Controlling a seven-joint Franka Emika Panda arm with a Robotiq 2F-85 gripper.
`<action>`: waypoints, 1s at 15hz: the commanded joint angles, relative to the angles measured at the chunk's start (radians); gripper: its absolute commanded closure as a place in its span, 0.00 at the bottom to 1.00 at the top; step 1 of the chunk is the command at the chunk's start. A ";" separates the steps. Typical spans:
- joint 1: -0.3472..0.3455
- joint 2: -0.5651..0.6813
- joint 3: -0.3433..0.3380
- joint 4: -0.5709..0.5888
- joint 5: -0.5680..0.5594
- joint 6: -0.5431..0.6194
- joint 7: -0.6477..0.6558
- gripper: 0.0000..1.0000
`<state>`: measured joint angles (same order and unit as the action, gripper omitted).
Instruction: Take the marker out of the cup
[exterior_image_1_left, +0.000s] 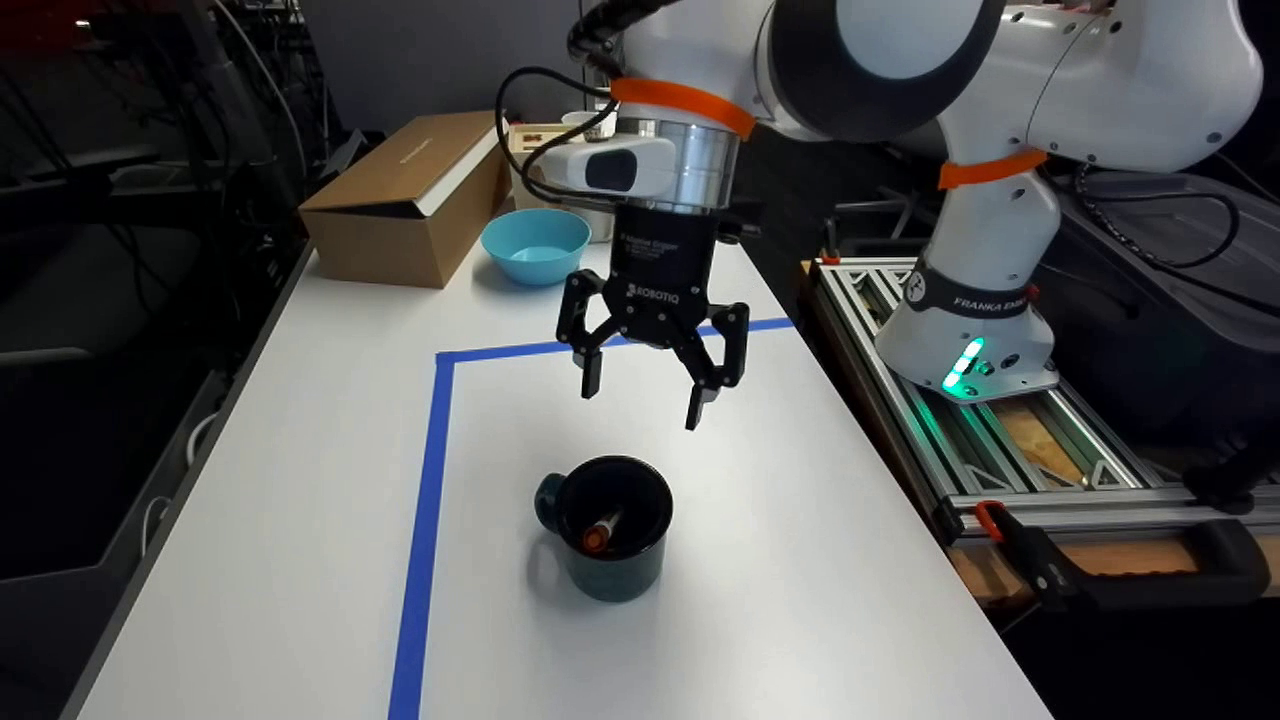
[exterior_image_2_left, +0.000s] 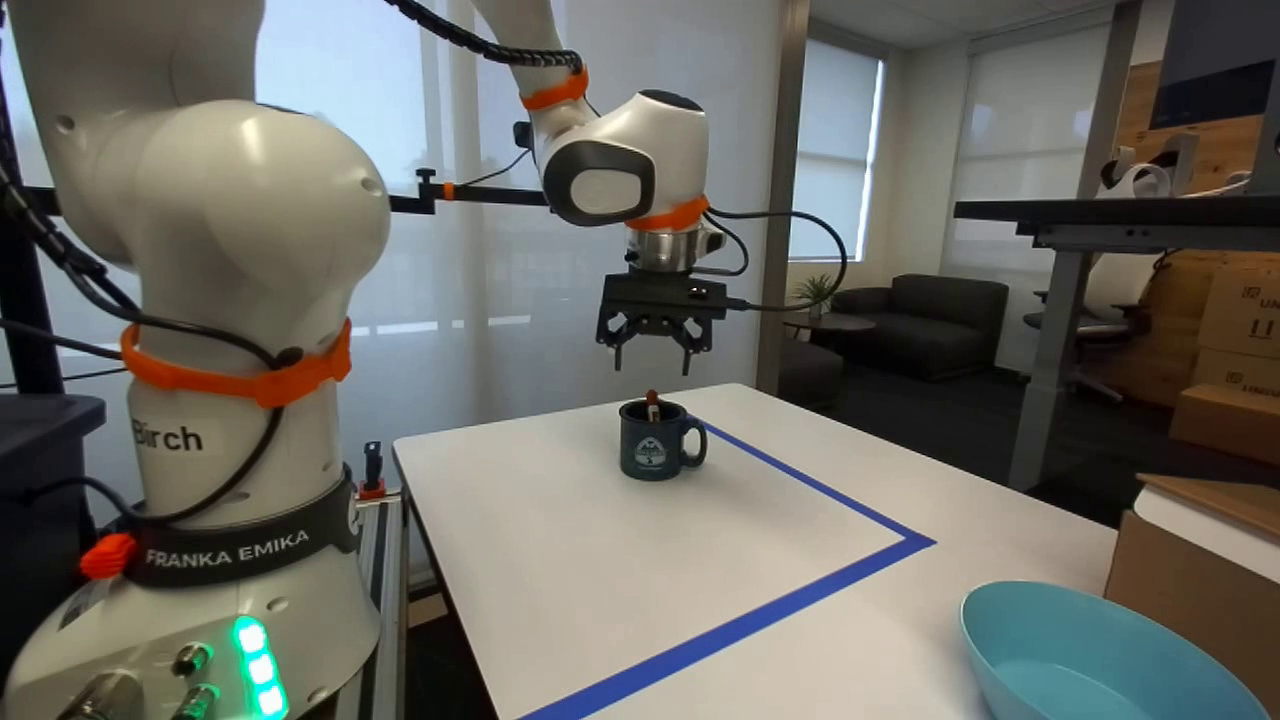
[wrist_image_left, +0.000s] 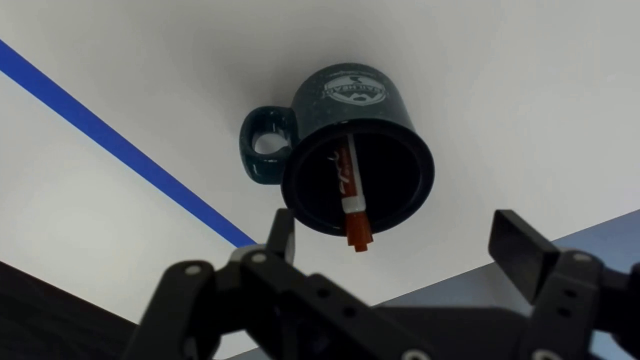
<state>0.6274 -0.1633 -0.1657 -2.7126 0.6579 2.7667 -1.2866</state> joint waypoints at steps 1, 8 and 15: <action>0.032 0.080 -0.015 0.062 0.087 0.028 -0.109 0.00; 0.034 0.184 0.010 0.162 0.198 0.010 -0.238 0.05; 0.038 0.272 0.061 0.222 0.274 -0.004 -0.291 0.25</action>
<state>0.6619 0.0680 -0.1189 -2.5271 0.8812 2.7796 -1.5362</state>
